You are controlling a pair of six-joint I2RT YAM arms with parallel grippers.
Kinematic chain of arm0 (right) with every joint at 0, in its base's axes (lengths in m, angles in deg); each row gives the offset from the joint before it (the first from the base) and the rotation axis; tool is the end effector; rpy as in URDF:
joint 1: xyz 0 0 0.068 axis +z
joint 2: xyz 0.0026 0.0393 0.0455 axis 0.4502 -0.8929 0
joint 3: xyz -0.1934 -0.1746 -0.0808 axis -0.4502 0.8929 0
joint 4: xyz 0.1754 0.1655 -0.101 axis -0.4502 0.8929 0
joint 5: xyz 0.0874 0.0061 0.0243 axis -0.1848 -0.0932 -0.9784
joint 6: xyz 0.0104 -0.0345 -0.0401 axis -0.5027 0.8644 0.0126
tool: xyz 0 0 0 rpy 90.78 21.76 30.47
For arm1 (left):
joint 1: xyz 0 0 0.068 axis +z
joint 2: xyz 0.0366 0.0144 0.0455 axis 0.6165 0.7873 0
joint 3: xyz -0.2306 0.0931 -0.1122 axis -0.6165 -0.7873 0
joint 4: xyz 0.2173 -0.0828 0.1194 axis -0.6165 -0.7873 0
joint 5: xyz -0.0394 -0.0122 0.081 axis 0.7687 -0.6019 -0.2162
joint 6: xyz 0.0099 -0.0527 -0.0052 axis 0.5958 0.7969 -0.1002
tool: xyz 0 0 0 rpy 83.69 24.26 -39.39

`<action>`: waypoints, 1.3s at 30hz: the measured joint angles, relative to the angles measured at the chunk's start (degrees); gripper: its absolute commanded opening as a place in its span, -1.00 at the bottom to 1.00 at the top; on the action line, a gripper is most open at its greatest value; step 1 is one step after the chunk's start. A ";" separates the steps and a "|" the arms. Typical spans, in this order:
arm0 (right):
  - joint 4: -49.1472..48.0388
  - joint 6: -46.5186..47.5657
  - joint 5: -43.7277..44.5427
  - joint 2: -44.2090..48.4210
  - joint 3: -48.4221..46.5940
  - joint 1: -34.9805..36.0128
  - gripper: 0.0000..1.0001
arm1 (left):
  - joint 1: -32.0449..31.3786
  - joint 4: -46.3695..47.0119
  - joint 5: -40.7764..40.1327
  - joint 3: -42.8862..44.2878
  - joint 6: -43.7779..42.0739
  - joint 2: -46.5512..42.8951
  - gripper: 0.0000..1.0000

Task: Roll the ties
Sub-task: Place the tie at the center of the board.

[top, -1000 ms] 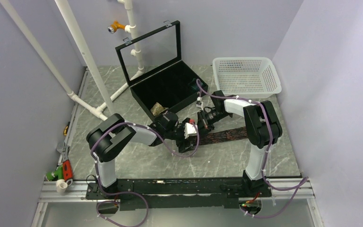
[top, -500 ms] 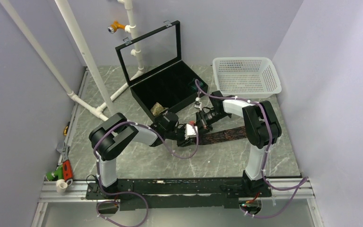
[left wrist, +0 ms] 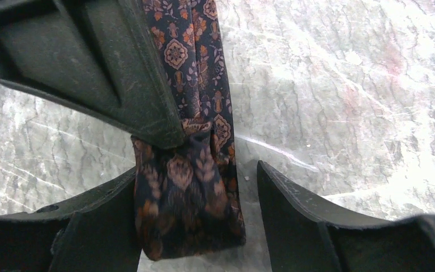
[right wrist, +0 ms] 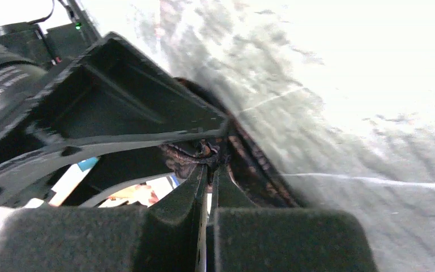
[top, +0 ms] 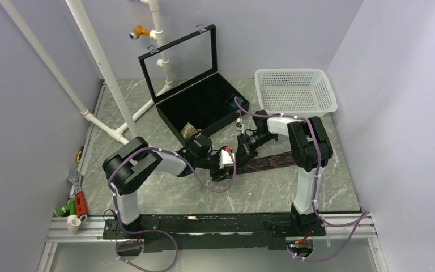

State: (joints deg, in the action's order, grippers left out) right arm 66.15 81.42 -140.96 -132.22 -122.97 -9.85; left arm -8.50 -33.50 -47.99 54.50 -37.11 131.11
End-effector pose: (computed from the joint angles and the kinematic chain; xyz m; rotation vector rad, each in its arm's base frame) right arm 0.3219 0.1281 0.1225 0.4616 -2.6814 -1.3955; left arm 0.2231 -0.2662 0.1235 1.5436 1.4886 -0.8901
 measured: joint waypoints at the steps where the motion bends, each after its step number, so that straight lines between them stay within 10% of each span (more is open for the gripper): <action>1: -0.02 0.26 0.57 -0.74 0.00 -0.13 -1.00 | 0.04 -0.26 -0.02 -0.20 0.11 -0.22 0.40; 14: -1.16 0.87 4.66 -2.12 0.90 -0.15 -1.00 | 3.13 0.35 -0.52 -4.81 4.31 -3.74 0.52; 17: -2.01 0.87 5.18 -1.33 1.62 0.13 -1.00 | 3.37 1.60 -0.46 -5.25 5.77 -3.80 0.97; 21: -2.69 0.85 5.31 -0.79 2.10 0.28 -1.00 | 2.12 3.30 -0.63 -4.00 7.17 -1.88 0.98; 33: -2.67 0.81 5.84 1.36 1.99 2.16 -1.00 | -1.20 1.46 -4.15 4.76 6.36 4.26 -0.29; 39: -3.06 0.24 6.34 2.10 0.92 3.23 -1.00 | -0.52 -4.76 -4.94 4.83 0.44 1.62 -0.20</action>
State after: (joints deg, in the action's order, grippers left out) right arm 63.09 81.66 -134.62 -130.12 -122.05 -6.62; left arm -9.03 -38.26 -52.93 59.33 -36.68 132.73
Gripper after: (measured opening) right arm 0.021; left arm 0.402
